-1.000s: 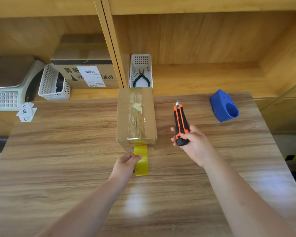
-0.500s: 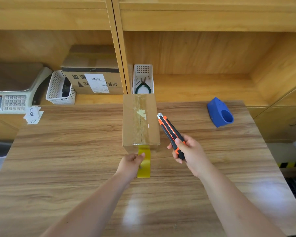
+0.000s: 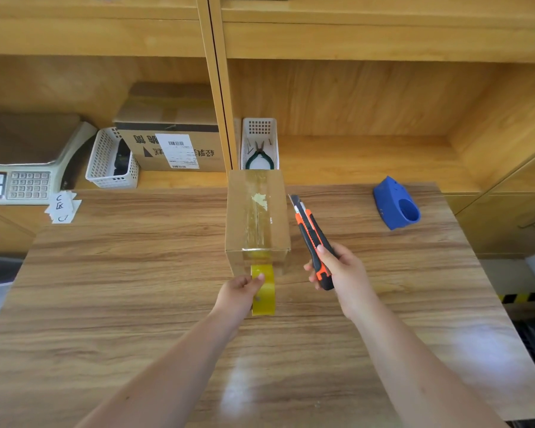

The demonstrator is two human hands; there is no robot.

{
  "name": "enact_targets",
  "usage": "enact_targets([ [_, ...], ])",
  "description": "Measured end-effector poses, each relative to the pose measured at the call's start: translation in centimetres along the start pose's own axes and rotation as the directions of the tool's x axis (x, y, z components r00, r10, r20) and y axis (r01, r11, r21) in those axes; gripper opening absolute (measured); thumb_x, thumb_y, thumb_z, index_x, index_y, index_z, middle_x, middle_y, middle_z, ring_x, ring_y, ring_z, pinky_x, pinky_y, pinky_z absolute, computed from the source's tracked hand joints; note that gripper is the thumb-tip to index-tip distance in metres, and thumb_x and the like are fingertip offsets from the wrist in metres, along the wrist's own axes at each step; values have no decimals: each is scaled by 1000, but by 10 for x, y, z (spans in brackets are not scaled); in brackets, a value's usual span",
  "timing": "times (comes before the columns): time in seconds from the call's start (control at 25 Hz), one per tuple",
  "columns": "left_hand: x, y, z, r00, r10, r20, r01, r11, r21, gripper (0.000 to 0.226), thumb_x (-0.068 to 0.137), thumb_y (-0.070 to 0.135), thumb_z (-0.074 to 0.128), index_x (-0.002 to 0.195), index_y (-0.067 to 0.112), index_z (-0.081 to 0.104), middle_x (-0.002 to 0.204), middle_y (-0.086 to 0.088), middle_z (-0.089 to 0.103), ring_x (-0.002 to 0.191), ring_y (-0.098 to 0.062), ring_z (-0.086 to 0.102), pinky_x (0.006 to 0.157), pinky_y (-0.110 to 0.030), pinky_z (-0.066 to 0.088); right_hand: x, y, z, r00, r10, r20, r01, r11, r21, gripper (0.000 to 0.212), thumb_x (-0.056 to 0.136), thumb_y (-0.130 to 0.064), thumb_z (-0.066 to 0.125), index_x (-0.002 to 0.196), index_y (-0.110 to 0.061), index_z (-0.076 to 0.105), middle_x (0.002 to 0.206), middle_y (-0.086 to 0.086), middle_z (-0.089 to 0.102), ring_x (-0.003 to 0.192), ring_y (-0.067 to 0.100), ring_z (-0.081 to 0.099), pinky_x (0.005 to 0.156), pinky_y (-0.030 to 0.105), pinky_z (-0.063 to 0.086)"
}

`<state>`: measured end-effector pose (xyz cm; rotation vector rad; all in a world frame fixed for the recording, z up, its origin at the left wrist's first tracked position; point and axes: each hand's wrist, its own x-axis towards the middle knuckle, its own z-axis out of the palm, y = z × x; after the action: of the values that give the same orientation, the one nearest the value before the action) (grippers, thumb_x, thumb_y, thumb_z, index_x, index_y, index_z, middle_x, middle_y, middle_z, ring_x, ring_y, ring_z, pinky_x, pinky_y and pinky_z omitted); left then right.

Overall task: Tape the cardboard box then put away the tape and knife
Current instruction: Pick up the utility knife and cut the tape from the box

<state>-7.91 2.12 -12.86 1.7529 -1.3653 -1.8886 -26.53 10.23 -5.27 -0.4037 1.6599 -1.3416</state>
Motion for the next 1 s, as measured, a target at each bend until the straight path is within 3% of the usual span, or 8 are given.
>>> enact_targets([
  [0.08, -2, 3, 1, 1000, -15, -9, 15, 999, -37, 44, 86, 50, 64, 94, 7, 70, 83, -10, 65, 80, -25, 62, 82, -38, 51, 2, 1, 1, 1000, -24, -14, 24, 1000, -8, 17, 96, -17, 56, 110, -10, 62, 88, 11, 75, 68, 22, 67, 57, 34, 51],
  [0.16, -5, 6, 2, 999, -35, -1, 35, 996, -87, 39, 87, 44, 65, 97, 7, 71, 88, -14, 70, 85, -29, 66, 83, -38, 51, 5, 0, 2, 1000, -19, -18, 18, 999, -37, 15, 96, -13, 54, 110, -8, 59, 91, 9, 75, 65, 21, 66, 54, 33, 50],
  [0.28, -11, 11, 0, 997, -73, 23, 76, 981, -179, 17, 87, 25, 67, 96, 12, 73, 104, -16, 75, 97, -34, 70, 88, -41, 55, 7, -3, 9, 1000, 6, -1, -6, 998, -66, 13, 96, -14, 53, 107, -8, 57, 80, 10, 68, 52, 19, 54, 43, 30, 38],
  [0.4, -12, 9, -2, 997, -71, 41, 78, 977, -198, 16, 84, 17, 69, 98, 11, 73, 104, -17, 74, 88, -31, 70, 82, -39, 57, 8, -3, 18, 1000, 3, 27, -1, 995, -95, 13, 96, -15, 53, 105, -7, 58, 74, 12, 64, 46, 18, 50, 40, 27, 33],
  [0.6, -15, 7, -6, 996, -85, 38, 91, 973, -210, 18, 78, 21, 72, 95, 14, 75, 100, -15, 75, 92, -33, 70, 85, -42, 56, 11, -4, 35, 998, -14, 67, 20, 996, -84, 14, 95, -19, 57, 104, -9, 62, 73, 11, 67, 47, 18, 52, 40, 27, 35],
  [0.8, -15, 8, -10, 995, -85, 49, 93, 974, -205, 20, 72, 29, 75, 87, 17, 77, 95, -15, 76, 83, -28, 68, 87, -44, 55, 21, -5, 57, 991, -28, 133, 45, 991, -127, 20, 88, -24, 68, 105, -14, 67, 78, 9, 72, 53, 18, 55, 42, 28, 39],
  [1.0, -8, 14, -8, 994, -108, 15, 109, 974, -199, 19, 73, 31, 77, 85, 16, 78, 99, -18, 75, 91, -35, 72, 85, -48, 59, 26, -7, 65, 996, -27, 81, 41, 983, -178, 5, 88, -23, 67, 93, -21, 67, 82, 11, 74, 50, 17, 56, 41, 27, 40],
])
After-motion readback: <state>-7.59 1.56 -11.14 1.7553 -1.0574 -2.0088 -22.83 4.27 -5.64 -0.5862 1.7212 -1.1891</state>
